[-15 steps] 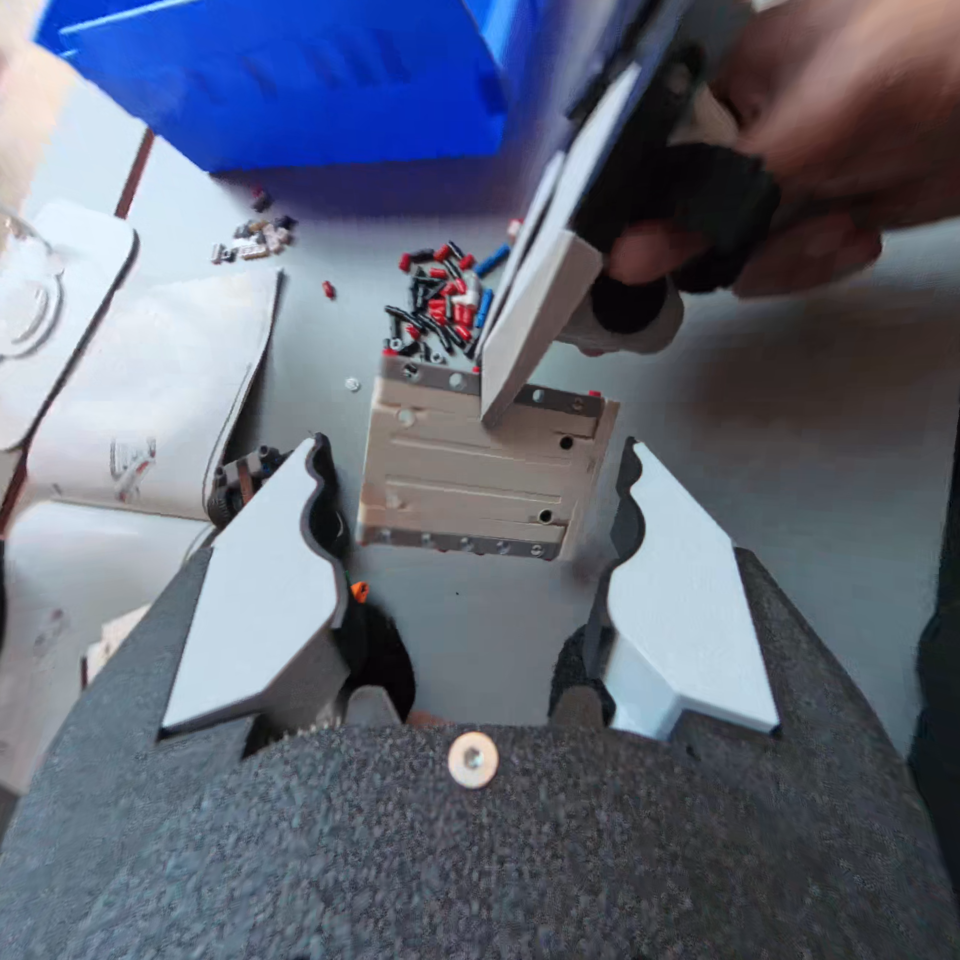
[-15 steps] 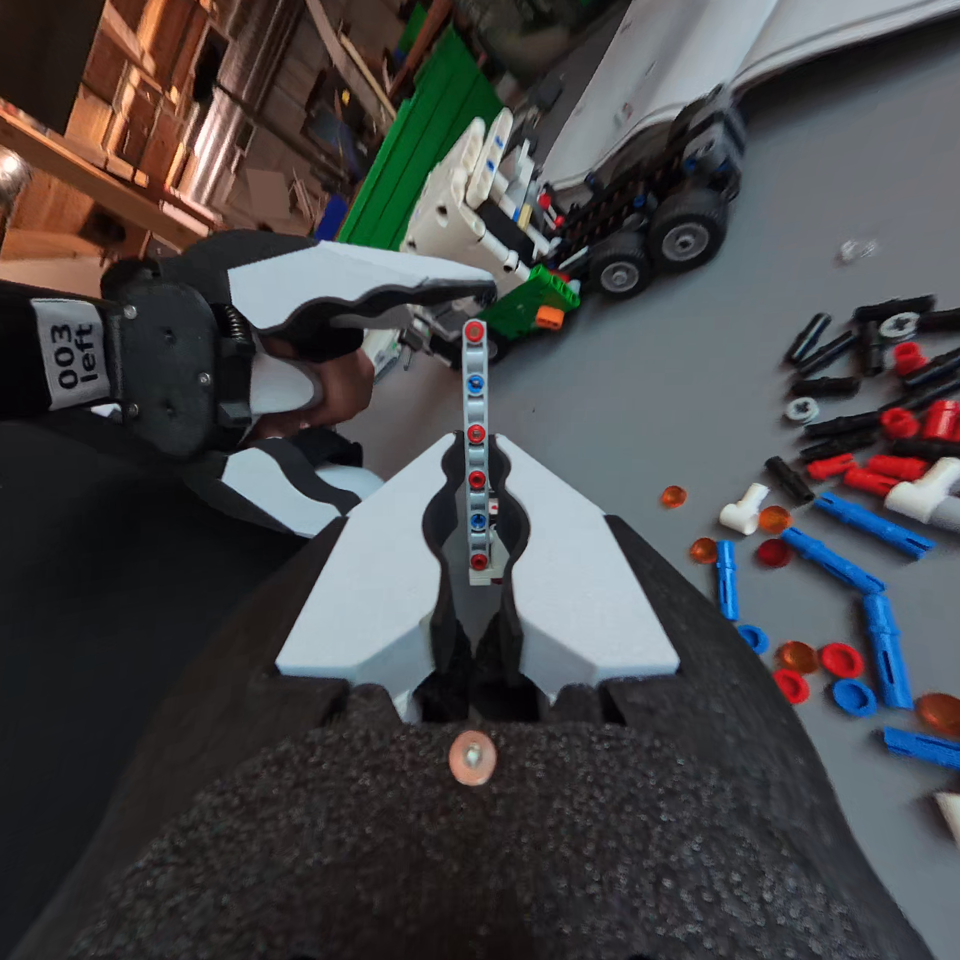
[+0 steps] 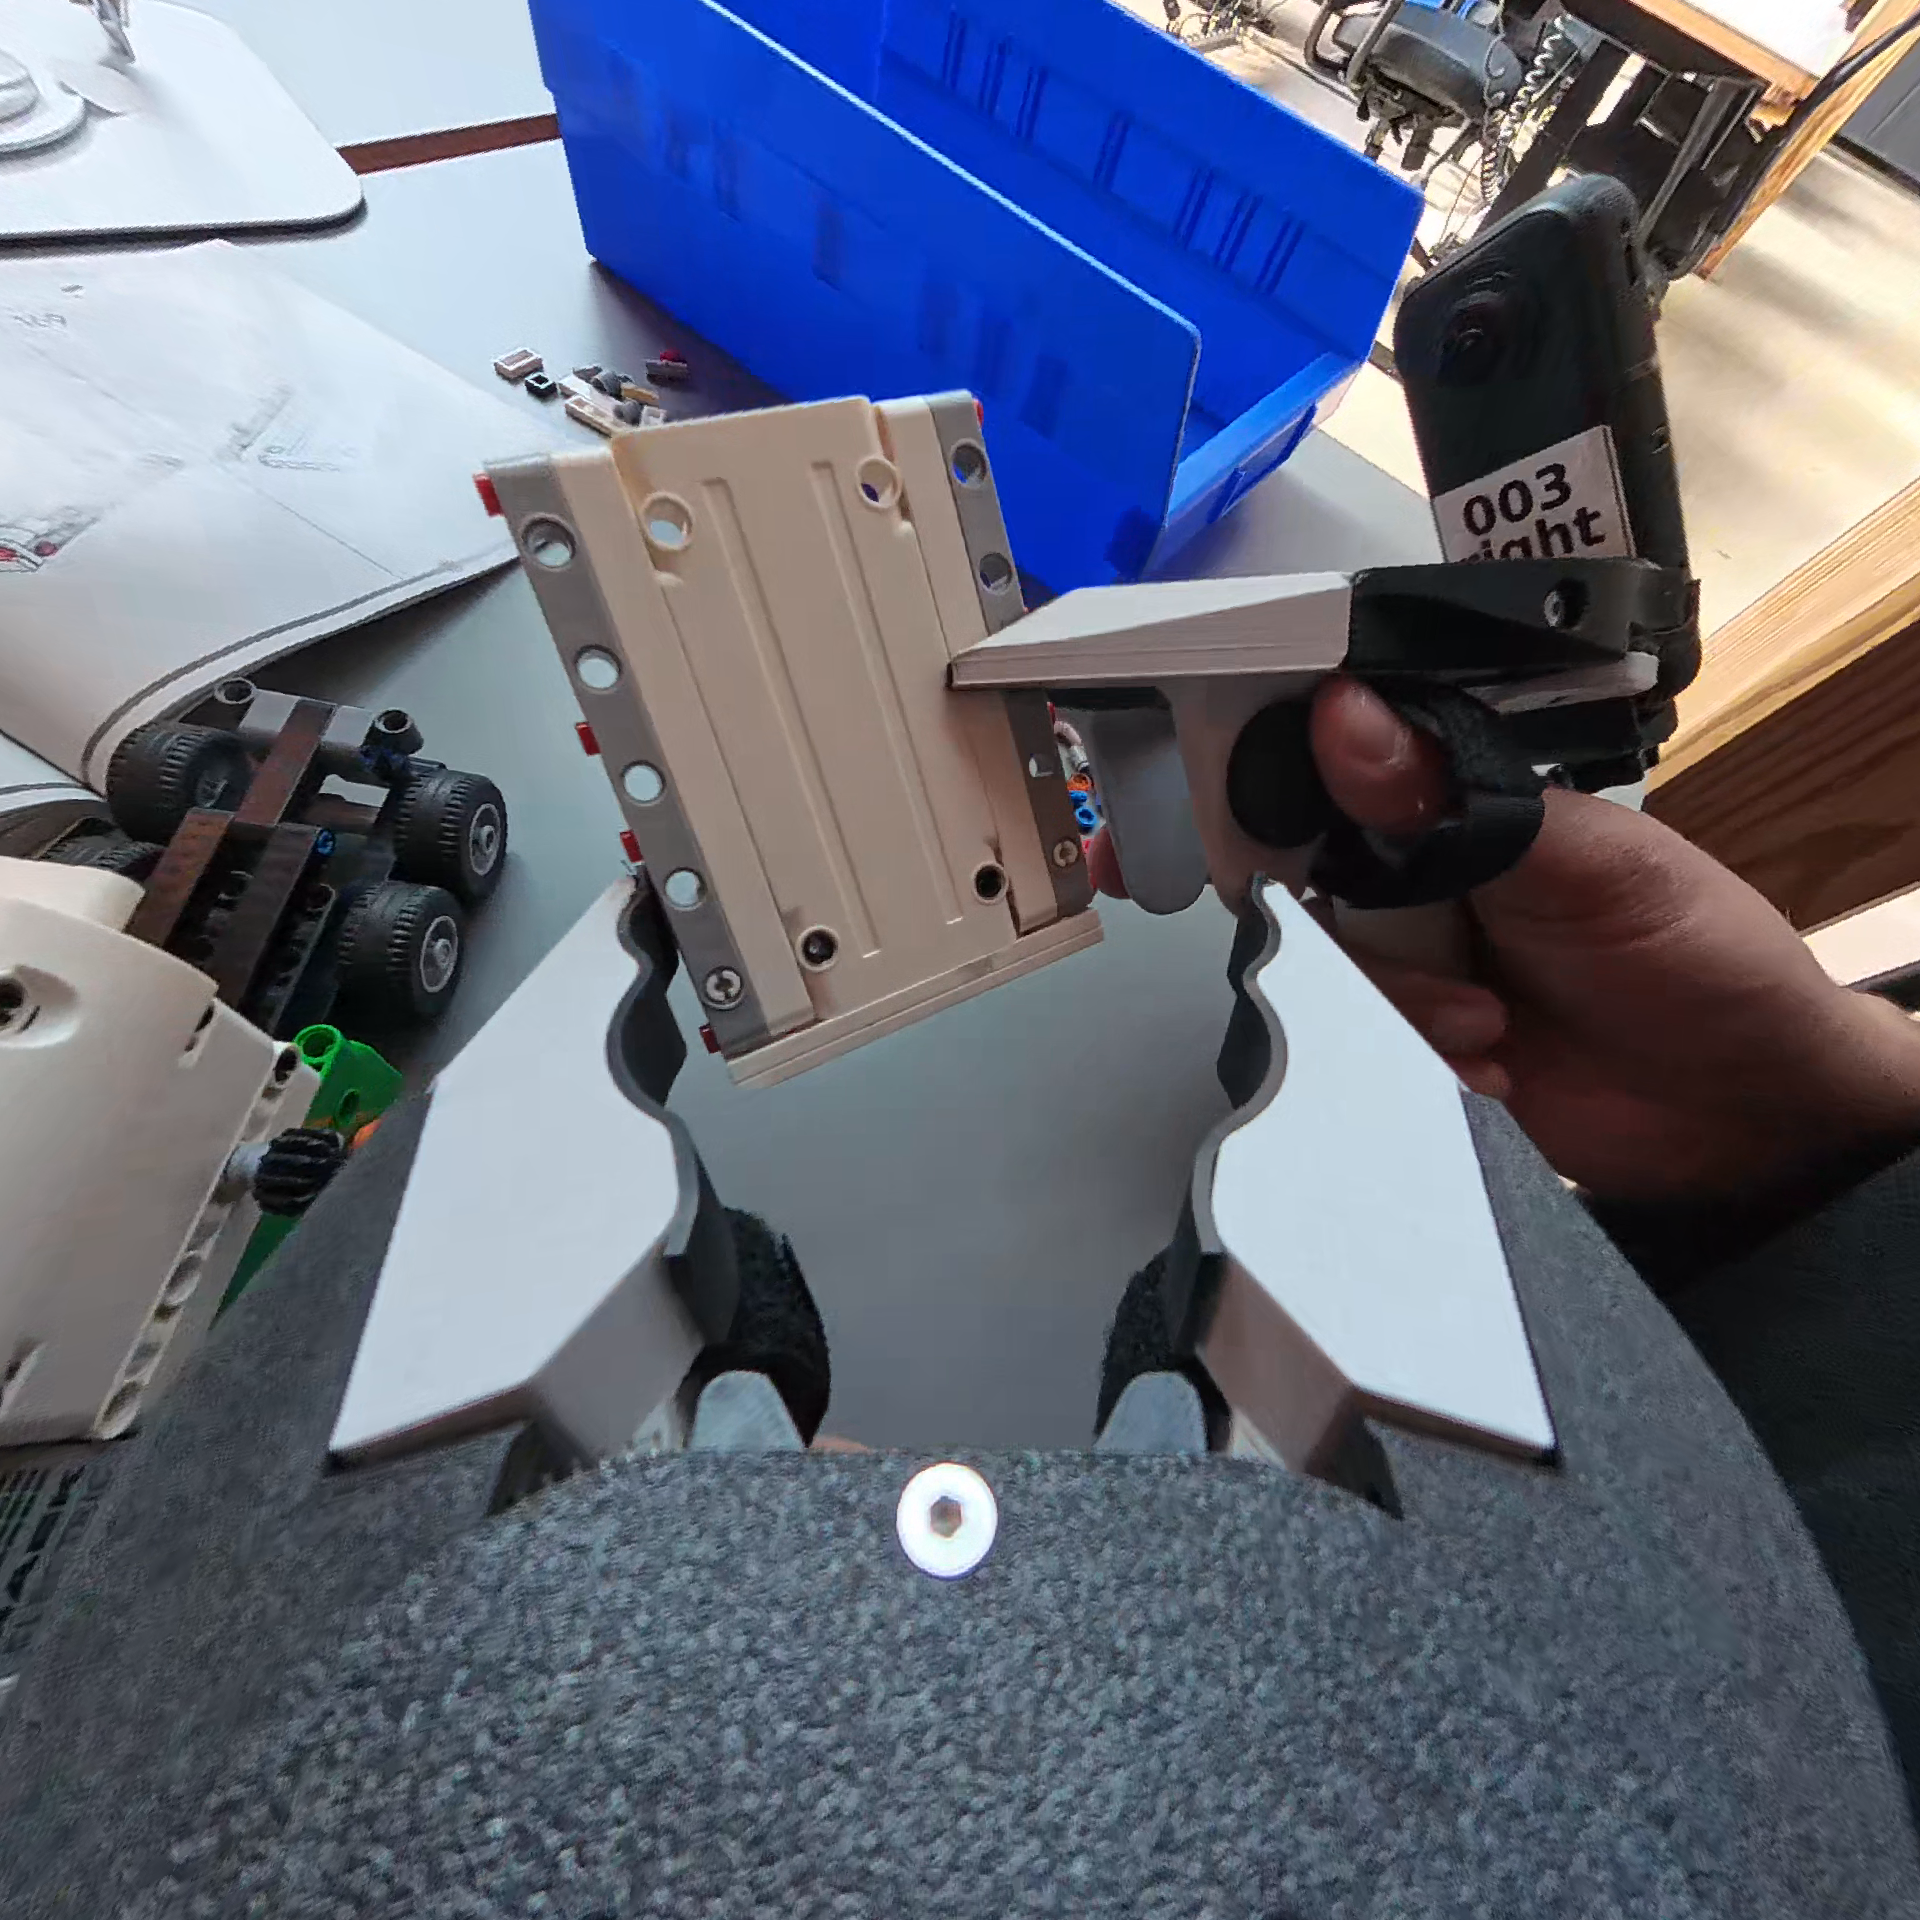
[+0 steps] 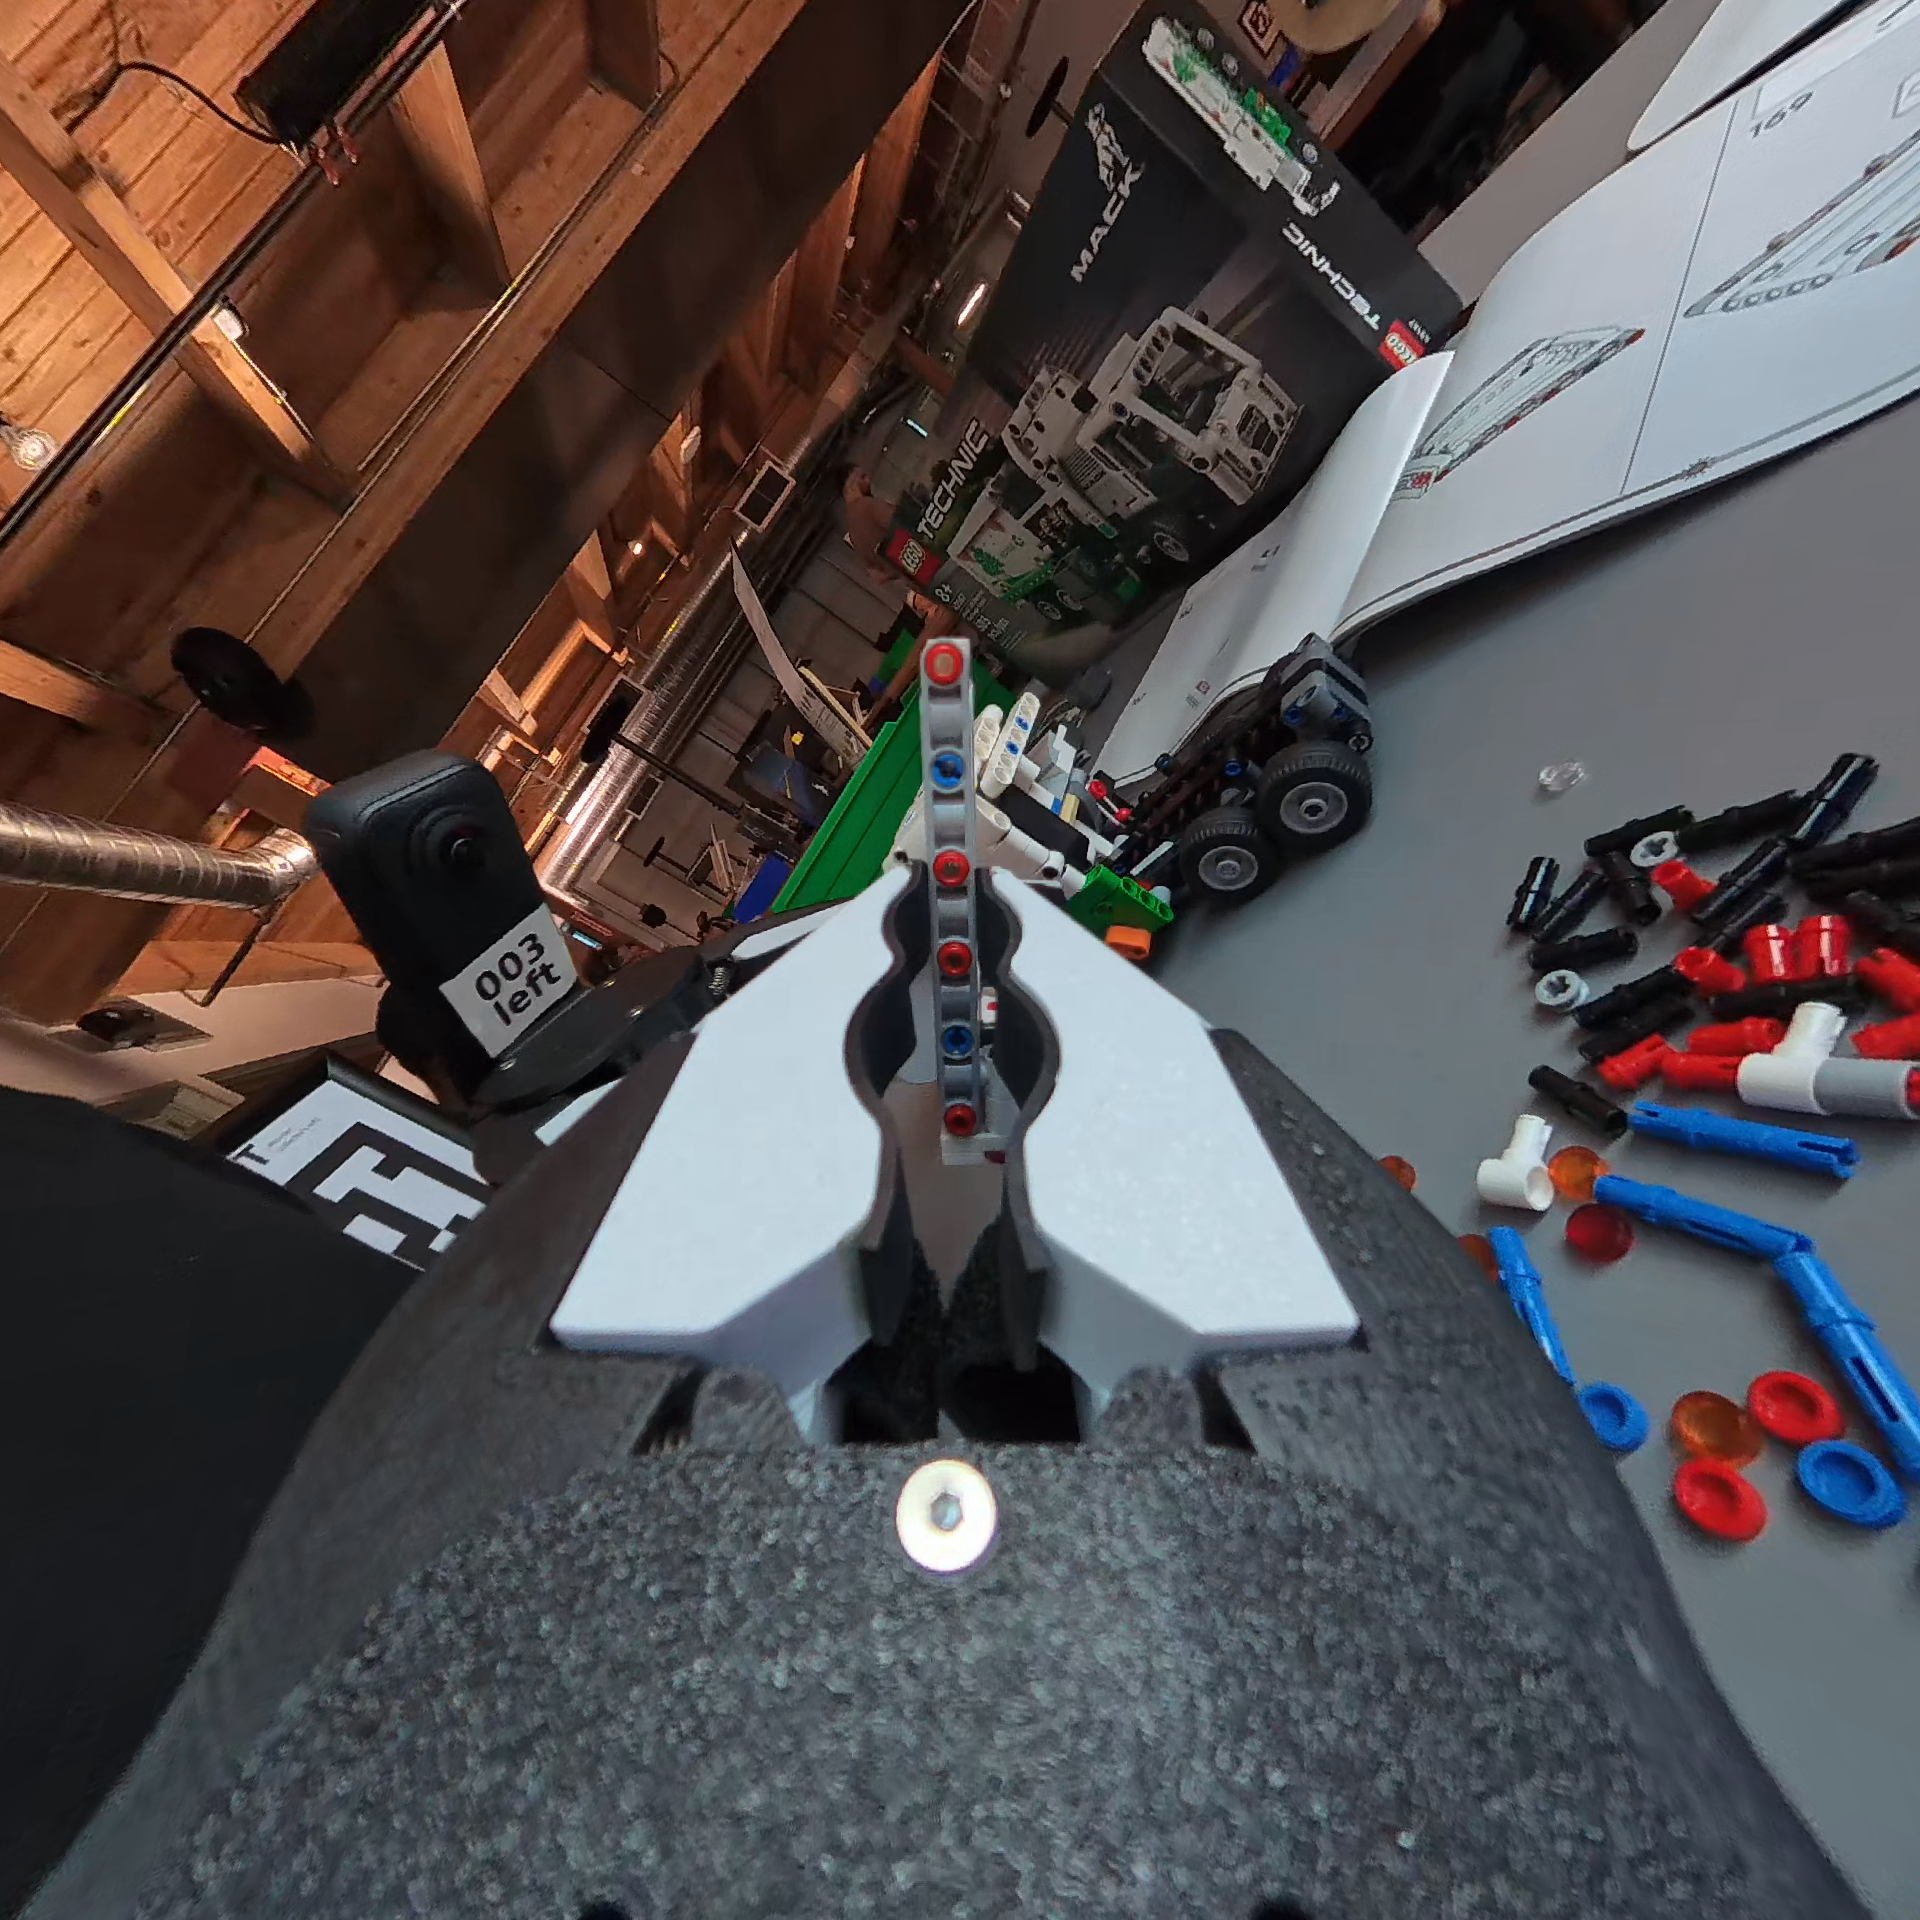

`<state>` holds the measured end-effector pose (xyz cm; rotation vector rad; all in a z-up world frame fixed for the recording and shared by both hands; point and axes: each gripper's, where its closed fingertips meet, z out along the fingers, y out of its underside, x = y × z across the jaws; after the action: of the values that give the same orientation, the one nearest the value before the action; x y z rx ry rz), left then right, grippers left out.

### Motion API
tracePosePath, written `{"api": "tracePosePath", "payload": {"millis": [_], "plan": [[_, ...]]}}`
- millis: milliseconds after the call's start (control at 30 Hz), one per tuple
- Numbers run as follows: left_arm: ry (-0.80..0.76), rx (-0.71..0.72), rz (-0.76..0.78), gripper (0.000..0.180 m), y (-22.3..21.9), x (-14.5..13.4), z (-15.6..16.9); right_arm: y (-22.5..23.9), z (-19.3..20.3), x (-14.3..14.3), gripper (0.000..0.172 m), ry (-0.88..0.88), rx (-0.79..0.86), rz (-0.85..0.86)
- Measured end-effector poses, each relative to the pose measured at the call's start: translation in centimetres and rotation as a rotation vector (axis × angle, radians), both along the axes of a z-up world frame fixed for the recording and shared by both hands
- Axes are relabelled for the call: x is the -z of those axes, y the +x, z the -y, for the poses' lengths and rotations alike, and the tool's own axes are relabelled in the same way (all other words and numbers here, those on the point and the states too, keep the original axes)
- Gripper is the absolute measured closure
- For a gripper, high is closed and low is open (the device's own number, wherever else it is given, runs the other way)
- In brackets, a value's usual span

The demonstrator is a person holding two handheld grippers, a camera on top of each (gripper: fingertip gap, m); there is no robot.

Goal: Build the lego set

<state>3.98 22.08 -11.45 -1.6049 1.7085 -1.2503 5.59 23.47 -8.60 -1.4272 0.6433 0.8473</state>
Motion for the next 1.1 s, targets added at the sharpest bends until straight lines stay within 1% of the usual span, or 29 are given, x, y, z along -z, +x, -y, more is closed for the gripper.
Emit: {"api": "tracePosePath", "payload": {"millis": [33,100,167,200,267,300,400,467,567,633,733,800,867,933,1000,1067,1100], "plan": [[0.002,0.008,-0.002,0.087,-0.1,0.0,-0.1,0.0,0.1,0.0,0.165,0.007,-0.003,-0.023],[0.069,0.027,0.001,0.095,-0.6,0.1,-0.8,0.0,0.5,-0.3,0.165,0.047,-0.029,-0.108],[0.130,0.091,0.003,0.104,-1.3,0.2,-0.9,-0.7,0.5,0.0,0.165,0.052,-0.088,-0.183],[0.158,0.101,-0.012,0.102,-1.6,0.4,-1.1,-1.1,0.4,0.2,0.167,0.045,-0.095,-0.191],[0.189,0.105,-0.041,0.093,-2.1,1.0,-1.4,-1.9,0.2,0.5,0.164,0.034,-0.091,-0.192],[0.202,0.102,-0.052,0.092,-2.3,1.3,-1.5,-2.4,0.1,0.6,0.163,0.025,-0.098,-0.193],[0.218,0.092,-0.068,0.083,-2.9,1.6,-2.1,-4.7,-0.3,0.8,0.162,-0.021,-0.206,-0.186],[0.231,0.101,-0.069,0.084,-3.3,1.5,-2.3,-6.9,-0.5,1.1,0.162,-0.049,-0.288,-0.193],[0.278,0.097,-0.079,0.090,-3.9,1.4,-3.0,-7.3,-0.7,1.5,0.164,-0.055,-0.266,-0.224],[0.276,0.088,-0.090,0.090,-4.4,1.5,-3.1,-7.6,-0.7,1.6,0.165,-0.068,-0.272,-0.226],[0.260,0.080,-0.128,0.090,-4.9,2.2,-3.1,-8.1,-0.8,1.9,0.164,-0.101,-0.274,-0.179],[0.233,0.076,-0.164,0.090,-5.0,2.9,-3.2,-7.9,-0.6,2.2,0.163,-0.126,-0.263,-0.120],[0.222,0.076,-0.230,0.090,-5.3,4.2,-3.5,-6.4,0.1,2.6,0.160,-0.178,-0.205,-0.002],[0.245,0.099,-0.314,0.090,-5.9,5.7,-3.9,-3.6,1.3,2.7,0.156,-0.253,-0.112,0.194],[0.318,0.151,-0.409,0.090,-6.8,7.2,-4.1,-0.6,2.5,2.0,0.152,-0.305,-0.026,0.408],[0.389,0.178,-0.468,0.090,-7.3,7.9,-4.6,2.4,3.7,3.1,0.148,-0.468,0.030,0.614],[0.391,0.200,-0.478,0.090,-7.4,7.9,-4.4,3.8,4.2,4.0,0.148,-0.555,0.051,0.698]]}}
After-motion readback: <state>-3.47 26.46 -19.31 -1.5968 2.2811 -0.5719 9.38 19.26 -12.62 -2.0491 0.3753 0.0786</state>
